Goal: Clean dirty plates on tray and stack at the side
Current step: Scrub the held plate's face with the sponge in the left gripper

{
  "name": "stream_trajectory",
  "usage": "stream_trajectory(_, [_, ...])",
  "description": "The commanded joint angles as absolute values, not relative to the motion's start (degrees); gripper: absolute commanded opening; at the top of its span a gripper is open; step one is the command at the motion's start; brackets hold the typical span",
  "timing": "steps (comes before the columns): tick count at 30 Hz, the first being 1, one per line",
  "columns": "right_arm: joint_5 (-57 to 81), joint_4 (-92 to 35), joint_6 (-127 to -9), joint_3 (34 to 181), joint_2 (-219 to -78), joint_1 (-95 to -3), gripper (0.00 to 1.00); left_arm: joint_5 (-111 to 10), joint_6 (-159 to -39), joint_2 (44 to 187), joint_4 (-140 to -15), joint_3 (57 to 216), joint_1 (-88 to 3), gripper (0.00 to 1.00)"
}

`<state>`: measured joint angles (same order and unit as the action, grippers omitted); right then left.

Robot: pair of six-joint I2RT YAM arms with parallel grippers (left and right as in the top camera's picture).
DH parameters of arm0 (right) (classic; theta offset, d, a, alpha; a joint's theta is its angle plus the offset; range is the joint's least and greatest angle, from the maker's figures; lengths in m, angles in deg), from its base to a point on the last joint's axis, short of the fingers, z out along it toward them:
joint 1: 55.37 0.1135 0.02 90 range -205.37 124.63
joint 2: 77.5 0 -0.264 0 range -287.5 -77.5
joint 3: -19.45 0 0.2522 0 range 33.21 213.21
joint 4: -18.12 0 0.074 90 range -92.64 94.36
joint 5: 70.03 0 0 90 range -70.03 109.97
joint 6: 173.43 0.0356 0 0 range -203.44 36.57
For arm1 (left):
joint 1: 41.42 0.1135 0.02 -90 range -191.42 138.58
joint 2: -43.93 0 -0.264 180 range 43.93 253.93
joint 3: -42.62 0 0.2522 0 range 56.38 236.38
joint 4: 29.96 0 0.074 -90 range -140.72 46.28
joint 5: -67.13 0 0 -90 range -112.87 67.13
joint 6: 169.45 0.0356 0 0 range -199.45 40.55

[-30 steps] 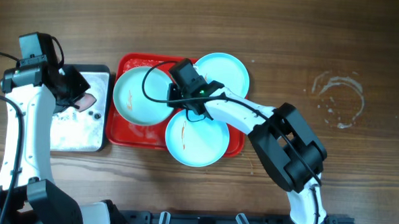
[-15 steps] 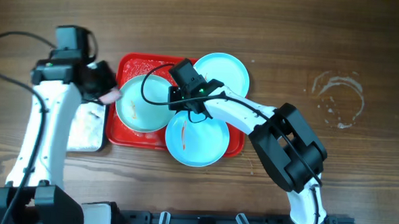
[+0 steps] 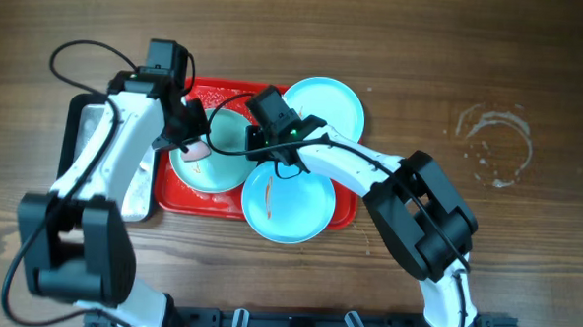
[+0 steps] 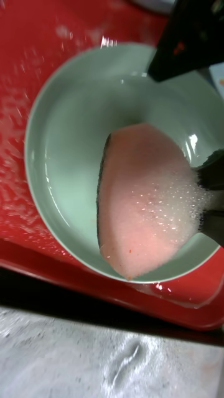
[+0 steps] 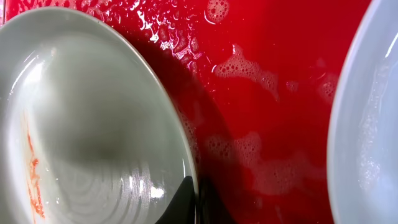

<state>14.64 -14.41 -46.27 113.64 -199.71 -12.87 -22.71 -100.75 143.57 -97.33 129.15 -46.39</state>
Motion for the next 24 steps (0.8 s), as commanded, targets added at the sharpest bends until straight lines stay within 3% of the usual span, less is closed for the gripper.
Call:
stream_trajectory(1, [17.4,-14.5,-47.3,113.9,-201.2,-13.1,0.04,-22.1,-101.3,148.4,-97.1,129.5,-46.6,0.04])
stream_trajectory(12, [17.0,-14.5,-47.3,113.9,-201.2,-13.1,0.04,-22.1,-101.3,159.0,-98.3,129.0,-49.2,0.04])
stream_trajectory(24, [16.5,-14.5,-47.3,113.9,-201.2,-13.1,0.04,4.7,-104.6,159.0,-85.3,120.5,-49.1,0.04])
